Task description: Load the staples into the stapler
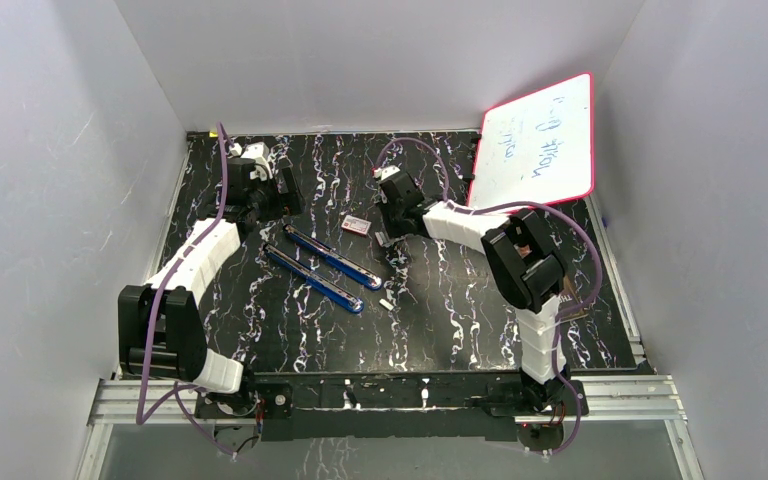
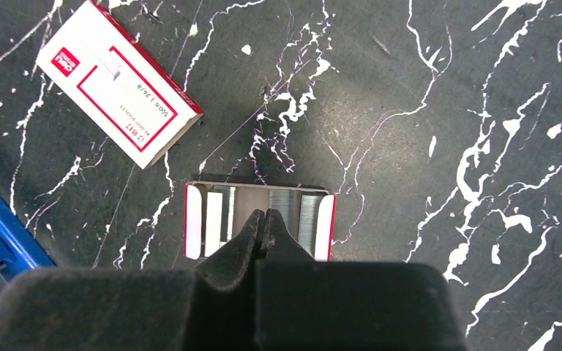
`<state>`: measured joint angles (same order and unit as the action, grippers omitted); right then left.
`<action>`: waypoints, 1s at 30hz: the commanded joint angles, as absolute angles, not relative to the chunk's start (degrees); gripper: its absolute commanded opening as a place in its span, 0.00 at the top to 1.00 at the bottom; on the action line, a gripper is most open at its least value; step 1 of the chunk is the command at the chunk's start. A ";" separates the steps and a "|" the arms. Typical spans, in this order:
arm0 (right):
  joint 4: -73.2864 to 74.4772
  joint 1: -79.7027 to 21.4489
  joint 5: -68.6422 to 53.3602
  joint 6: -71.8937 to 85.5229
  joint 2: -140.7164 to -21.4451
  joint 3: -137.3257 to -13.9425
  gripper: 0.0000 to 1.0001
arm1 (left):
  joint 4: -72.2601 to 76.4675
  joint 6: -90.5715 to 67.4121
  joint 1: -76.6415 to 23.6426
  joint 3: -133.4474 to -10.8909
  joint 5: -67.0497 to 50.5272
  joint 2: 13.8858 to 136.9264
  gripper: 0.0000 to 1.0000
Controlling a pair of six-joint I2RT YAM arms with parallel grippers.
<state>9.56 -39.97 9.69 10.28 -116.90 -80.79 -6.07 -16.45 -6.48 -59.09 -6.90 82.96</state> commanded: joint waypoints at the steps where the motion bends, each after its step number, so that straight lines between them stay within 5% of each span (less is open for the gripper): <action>1: 9.48 -39.87 9.47 9.84 -112.19 -83.50 1.00 | -6.35 -15.74 -6.19 -61.17 -7.07 82.49 0.03; 10: 10.11 -39.86 9.58 9.84 -110.61 -82.39 1.00 | -6.33 -15.73 -6.24 -61.17 -7.29 82.36 0.04; 19: 10.46 -39.87 6.46 11.04 -112.38 -83.38 0.73 | -6.40 -15.74 -6.23 -61.22 -7.14 82.35 0.03; 30: 11.15 -39.88 5.36 11.19 -114.88 -84.68 0.69 | -6.42 -15.73 -6.18 -61.17 -6.99 82.44 0.03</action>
<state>10.76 -39.97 5.87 10.72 -114.06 -81.84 -6.07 -16.45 -6.48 -59.09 -6.90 82.96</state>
